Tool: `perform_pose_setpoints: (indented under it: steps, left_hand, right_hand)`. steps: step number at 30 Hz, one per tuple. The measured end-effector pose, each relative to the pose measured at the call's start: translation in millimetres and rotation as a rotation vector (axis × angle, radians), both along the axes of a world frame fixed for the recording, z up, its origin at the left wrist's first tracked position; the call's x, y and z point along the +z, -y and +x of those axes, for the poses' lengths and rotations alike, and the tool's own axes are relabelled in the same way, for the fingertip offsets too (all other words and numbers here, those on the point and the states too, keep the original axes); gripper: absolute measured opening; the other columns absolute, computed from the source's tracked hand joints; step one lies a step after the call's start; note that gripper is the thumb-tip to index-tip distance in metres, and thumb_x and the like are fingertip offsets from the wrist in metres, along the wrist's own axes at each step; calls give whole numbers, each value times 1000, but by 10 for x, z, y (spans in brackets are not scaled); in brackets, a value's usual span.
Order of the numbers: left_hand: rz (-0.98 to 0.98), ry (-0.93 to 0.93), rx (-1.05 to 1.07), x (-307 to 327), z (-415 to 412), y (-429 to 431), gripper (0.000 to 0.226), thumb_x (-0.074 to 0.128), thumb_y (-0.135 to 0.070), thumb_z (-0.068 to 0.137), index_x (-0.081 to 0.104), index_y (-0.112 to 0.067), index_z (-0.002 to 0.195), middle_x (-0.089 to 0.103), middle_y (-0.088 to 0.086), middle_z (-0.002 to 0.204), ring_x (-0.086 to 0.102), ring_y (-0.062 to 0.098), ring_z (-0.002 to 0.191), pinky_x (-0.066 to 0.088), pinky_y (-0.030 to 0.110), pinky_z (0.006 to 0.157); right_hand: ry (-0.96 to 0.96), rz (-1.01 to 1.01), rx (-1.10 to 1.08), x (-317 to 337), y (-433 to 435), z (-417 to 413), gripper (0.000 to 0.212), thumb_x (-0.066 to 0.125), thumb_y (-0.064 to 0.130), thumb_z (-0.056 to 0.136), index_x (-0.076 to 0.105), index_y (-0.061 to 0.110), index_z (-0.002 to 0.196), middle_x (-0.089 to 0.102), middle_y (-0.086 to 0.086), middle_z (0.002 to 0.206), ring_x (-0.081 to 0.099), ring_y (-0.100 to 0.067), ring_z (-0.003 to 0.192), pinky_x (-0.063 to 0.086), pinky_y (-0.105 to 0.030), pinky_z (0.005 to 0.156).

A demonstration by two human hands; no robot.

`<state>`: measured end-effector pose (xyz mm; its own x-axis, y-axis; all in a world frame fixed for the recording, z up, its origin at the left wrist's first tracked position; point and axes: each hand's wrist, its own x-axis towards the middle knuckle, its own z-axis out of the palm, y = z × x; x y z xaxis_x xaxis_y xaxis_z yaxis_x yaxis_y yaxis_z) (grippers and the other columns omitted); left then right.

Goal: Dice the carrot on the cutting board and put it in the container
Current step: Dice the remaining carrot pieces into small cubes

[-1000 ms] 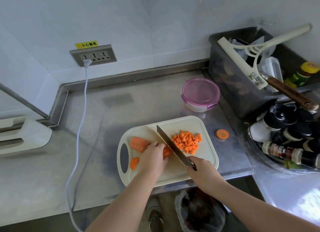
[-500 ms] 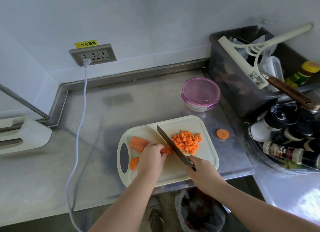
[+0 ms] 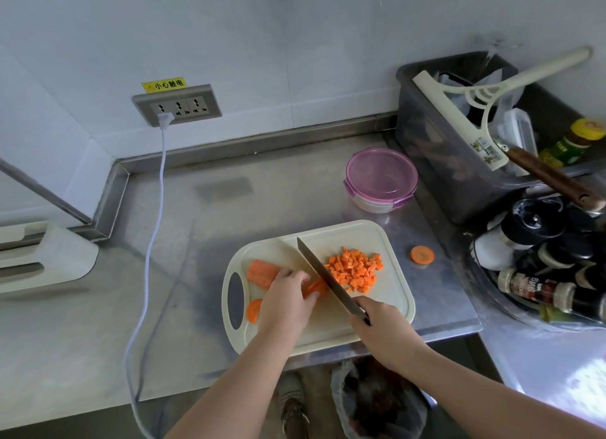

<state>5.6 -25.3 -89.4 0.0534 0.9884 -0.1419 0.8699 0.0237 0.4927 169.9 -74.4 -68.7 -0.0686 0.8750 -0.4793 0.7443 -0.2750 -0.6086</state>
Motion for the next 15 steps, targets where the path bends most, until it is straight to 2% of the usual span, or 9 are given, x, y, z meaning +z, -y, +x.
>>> perform_pose_setpoints:
  steps: [3, 6, 11, 15]
  left_hand:
    - [-16, -14, -28, -4, 18, 18, 45, 65, -33, 87, 55, -19, 129, 52, -5, 126, 59, 14, 106, 50, 24, 85]
    - [-21, -57, -46, -27, 59, 18, 36, 62, -30, 89, 57, -20, 123, 53, -5, 122, 58, 16, 105, 52, 30, 84]
    - [17, -126, -72, -68, 85, 24, 27, 57, -32, 92, 59, -21, 117, 54, -4, 116, 57, 17, 103, 51, 27, 78]
    - [41, -100, -70, -94, 69, 39, 31, 57, -34, 91, 60, -23, 120, 55, -5, 117, 57, 15, 104, 51, 26, 79]
  right_hand:
    - [1, 2, 0, -10, -2, 3, 31, 40, 20, 98, 54, 23, 126, 62, 2, 92, 60, -12, 77, 47, -20, 63]
    - [7, -5, -1, -5, -2, -7, 30, 41, 20, 98, 54, 23, 125, 62, 2, 91, 61, -13, 78, 49, -23, 65]
    - [30, 11, 13, -8, 9, -27, 30, 41, 20, 98, 53, 21, 126, 61, 3, 96, 60, -14, 85, 52, -26, 75]
    - [46, 9, 30, -5, 15, -33, 27, 40, 21, 100, 53, 20, 123, 61, 2, 92, 61, -14, 82, 52, -28, 73]
